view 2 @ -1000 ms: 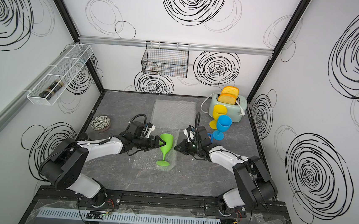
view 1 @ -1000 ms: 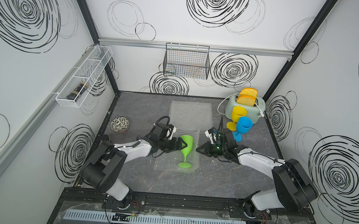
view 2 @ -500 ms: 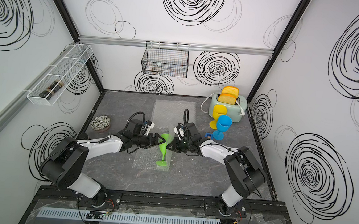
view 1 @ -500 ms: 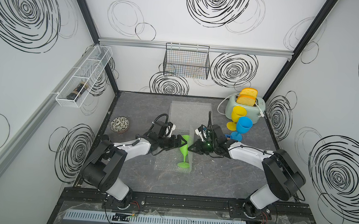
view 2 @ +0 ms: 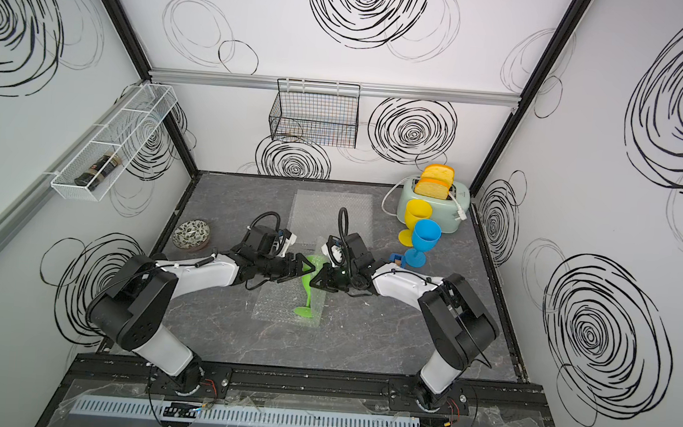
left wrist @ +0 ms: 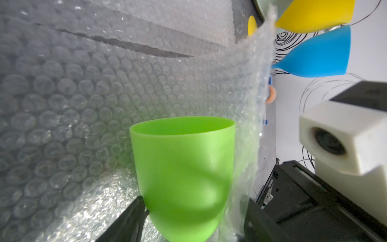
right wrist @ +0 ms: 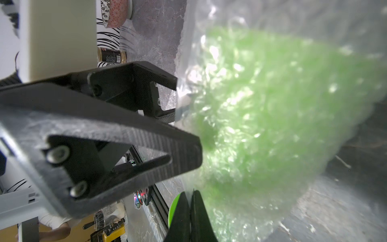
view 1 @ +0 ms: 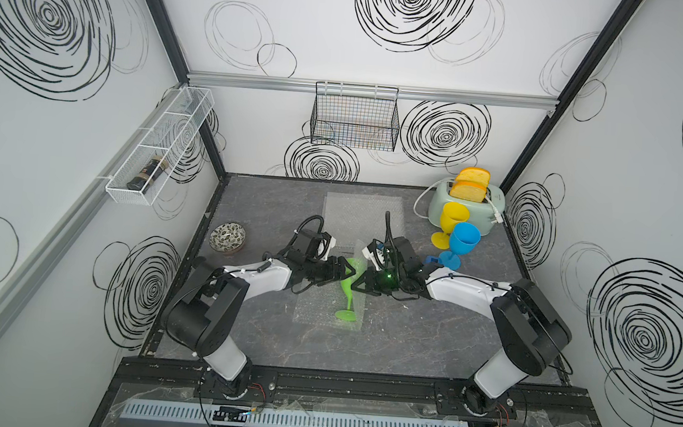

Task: Wrap wine glasses in bubble wrap
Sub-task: Wrap the wine glass in bubble wrap.

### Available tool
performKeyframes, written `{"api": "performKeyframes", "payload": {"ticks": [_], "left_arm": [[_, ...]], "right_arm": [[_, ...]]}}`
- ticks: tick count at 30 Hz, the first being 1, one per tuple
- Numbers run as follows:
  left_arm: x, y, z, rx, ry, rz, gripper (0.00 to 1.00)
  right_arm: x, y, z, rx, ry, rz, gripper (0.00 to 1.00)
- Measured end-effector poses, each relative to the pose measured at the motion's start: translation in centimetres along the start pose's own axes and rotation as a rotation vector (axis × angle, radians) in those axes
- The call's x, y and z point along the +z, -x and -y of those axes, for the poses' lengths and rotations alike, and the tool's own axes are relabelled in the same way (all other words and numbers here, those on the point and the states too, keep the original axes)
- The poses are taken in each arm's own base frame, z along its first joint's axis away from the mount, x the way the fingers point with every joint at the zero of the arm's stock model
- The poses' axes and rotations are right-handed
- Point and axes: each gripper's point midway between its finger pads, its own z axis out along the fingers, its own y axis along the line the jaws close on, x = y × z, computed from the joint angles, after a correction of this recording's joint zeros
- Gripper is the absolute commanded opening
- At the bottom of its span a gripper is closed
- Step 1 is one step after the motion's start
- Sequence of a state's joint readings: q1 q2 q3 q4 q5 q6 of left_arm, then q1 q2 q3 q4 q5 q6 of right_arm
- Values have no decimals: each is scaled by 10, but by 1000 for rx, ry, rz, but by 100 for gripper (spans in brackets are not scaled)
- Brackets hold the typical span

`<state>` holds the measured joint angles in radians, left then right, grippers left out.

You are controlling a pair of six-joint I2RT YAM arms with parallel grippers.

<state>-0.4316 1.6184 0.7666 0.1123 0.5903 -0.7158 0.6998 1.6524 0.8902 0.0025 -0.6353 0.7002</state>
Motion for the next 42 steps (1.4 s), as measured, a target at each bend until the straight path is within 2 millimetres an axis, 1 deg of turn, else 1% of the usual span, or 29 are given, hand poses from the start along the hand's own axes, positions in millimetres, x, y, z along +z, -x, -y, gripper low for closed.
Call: {"api": "performKeyframes", "payload": {"ticks": [2,4,9,11,13,17,19,20,21,22,23,26,31,36,38,39,42], "left_arm": [[3,0,-4,-3,11,-5,62],[4,1,-3,0,9,-6,58],[4,5,-1,18,8,4,50],[4,6,-1,22,8,6,49],[4,6,-1,26,8,6,50],[4,6,-1,29,8,7,49],[4,6,-1,29,8,7,49],[4,6,-1,30,7,7,49],[4,6,-1,30,7,7,49],[4,6,-1,30,7,7,49],[4,6,0,30,7,7,48],[5,6,0,33,5,7,49],[5,6,0,35,4,8,49],[5,5,1,42,1,9,49],[5,4,1,44,1,9,49],[4,4,0,44,2,9,50],[2,2,0,47,8,5,58]], "right_arm": [[0,0,0,-6,-3,1,8],[1,0,0,-8,-6,2,11],[-1,1,-3,-25,-11,-3,25],[-8,2,-4,-25,-17,5,34],[-16,6,-7,-26,-14,22,41],[-41,26,-7,-16,-11,101,57],[-48,34,0,5,-22,129,64],[-50,38,6,19,-33,138,72],[-51,40,12,35,-44,143,78],[-51,43,19,54,-59,144,85],[-50,45,24,66,-69,143,89],[-40,50,38,103,-95,129,93],[-21,55,55,157,-105,96,95],[-10,61,63,184,-106,87,95],[-7,62,64,189,-96,81,94],[-6,64,63,190,-91,81,93],[-2,68,62,188,-82,81,91]]}}
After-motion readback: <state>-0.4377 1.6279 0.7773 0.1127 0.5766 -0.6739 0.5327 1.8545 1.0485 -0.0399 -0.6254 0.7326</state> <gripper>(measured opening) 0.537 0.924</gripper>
